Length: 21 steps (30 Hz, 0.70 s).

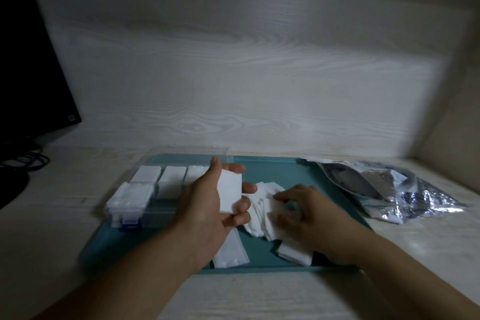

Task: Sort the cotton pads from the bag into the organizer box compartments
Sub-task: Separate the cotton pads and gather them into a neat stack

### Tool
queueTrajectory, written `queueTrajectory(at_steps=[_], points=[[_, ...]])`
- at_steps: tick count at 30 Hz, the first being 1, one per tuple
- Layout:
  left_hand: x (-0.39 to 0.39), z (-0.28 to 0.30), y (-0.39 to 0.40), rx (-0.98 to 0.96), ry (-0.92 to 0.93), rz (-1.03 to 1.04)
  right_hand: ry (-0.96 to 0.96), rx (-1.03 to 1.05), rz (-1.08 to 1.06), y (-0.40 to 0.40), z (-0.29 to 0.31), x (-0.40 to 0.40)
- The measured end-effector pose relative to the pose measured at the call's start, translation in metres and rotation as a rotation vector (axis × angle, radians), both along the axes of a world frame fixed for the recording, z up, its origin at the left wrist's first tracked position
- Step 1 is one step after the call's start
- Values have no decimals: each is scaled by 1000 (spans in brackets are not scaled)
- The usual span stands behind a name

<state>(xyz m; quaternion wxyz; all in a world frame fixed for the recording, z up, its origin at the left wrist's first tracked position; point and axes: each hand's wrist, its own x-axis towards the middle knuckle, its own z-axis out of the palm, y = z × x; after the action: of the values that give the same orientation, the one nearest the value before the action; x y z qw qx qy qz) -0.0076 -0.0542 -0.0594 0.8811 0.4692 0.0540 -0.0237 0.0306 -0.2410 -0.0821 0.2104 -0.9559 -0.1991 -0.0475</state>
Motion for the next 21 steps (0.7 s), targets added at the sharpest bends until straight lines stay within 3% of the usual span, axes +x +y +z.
queueTrajectory(at_steps=[3,8,15,18,21], points=[[0,-1,0,0,11,-2,-19,37,-1,1,0,-2],[-2,-2,-2,25,5,-7,-247,178,11,-1,4,-1],[-4,-2,-9,51,-29,-32,137,955,114,-2,38,-15],[-8,-4,-17,65,-43,-119,145,1004,162,9,38,-25],[-9,-8,-19,58,-31,-224,20,905,189,21,31,-30]])
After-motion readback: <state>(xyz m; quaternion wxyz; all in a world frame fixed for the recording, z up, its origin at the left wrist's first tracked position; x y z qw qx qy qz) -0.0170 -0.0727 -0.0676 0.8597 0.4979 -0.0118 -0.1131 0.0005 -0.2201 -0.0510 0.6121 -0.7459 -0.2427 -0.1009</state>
